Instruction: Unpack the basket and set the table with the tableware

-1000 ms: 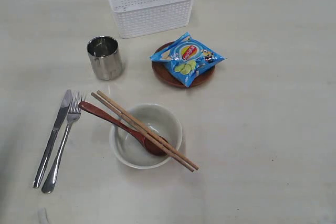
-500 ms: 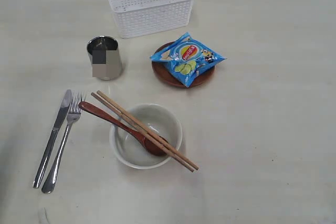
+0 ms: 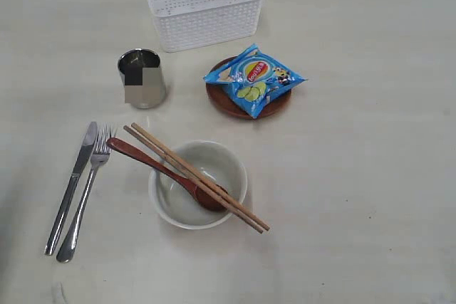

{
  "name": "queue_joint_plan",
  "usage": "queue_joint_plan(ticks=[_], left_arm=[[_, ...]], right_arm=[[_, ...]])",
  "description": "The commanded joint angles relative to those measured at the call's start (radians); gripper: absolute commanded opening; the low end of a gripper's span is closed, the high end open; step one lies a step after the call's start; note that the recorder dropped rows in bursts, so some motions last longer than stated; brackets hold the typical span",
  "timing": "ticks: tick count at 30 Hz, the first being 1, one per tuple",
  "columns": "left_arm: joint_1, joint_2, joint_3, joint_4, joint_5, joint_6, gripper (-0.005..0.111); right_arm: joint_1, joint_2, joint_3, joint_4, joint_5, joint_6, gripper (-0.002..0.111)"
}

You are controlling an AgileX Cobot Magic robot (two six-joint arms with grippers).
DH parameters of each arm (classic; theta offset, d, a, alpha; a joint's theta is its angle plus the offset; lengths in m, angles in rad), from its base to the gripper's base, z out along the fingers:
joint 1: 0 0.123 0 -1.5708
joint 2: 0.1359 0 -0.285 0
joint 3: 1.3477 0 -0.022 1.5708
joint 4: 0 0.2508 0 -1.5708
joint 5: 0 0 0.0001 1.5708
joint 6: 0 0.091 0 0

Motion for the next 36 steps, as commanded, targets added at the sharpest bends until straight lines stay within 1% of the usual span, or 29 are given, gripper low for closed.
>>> queue_joint_plan(ticks=[1, 5, 9, 11, 13, 18, 20, 21, 22, 24, 31, 36], left_arm=[[0.002, -0.004, 0.003, -0.008, -0.002, 0.001, 0.0], [0.002, -0.004, 0.003, -0.008, -0.002, 0.001, 0.0], [0.002, -0.004, 0.003, -0.008, -0.002, 0.001, 0.0], [0.002, -0.004, 0.003, -0.008, -0.002, 0.001, 0.0], [0.002, -0.004, 0.003, -0.008, -0.002, 0.001, 0.0], [0.002, -0.004, 0.003, -0.008, -0.002, 0.001, 0.0], [0.002, -0.004, 0.003, -0.008, -0.002, 0.001, 0.0], [0.002, -0.004, 0.003, -0.008, -0.002, 0.001, 0.0], [0.002, -0.004, 0.003, -0.008, -0.002, 0.001, 0.0], [0.002, -0.004, 0.003, -0.008, -0.002, 0.001, 0.0], [0.002, -0.004, 0.003, -0.008, -0.002, 0.001, 0.0], [0.002, -0.004, 0.003, -0.008, -0.002, 0.001, 0.0]], right_arm=[[-0.103, -0.002, 0.055, -0.011, -0.1, -0.082, -0.001], [-0.174, -0.002, 0.188, -0.011, -0.299, -0.099, -0.001], [-0.203, -0.002, 0.361, -0.011, -0.52, -0.111, -0.001], [-0.203, -0.002, 0.441, -0.011, -0.578, -0.128, -0.001], [-0.203, -0.002, 0.51, -0.011, -0.588, -0.136, -0.001], [-0.203, -0.002, 0.662, -0.011, -0.52, -0.176, -0.001], [-0.203, -0.002, 0.69, -0.011, -0.486, -0.177, -0.001], [-0.203, -0.002, 0.69, -0.011, -0.459, -0.177, -0.001], [-0.203, -0.002, 0.69, -0.011, -0.37, -0.18, -0.001], [-0.203, -0.002, 0.69, -0.011, -0.272, -0.18, -0.001], [-0.203, -0.002, 0.69, 0.007, -0.023, -0.146, -0.001], [-0.203, -0.002, 0.69, 0.005, -0.025, -0.121, -0.001]])
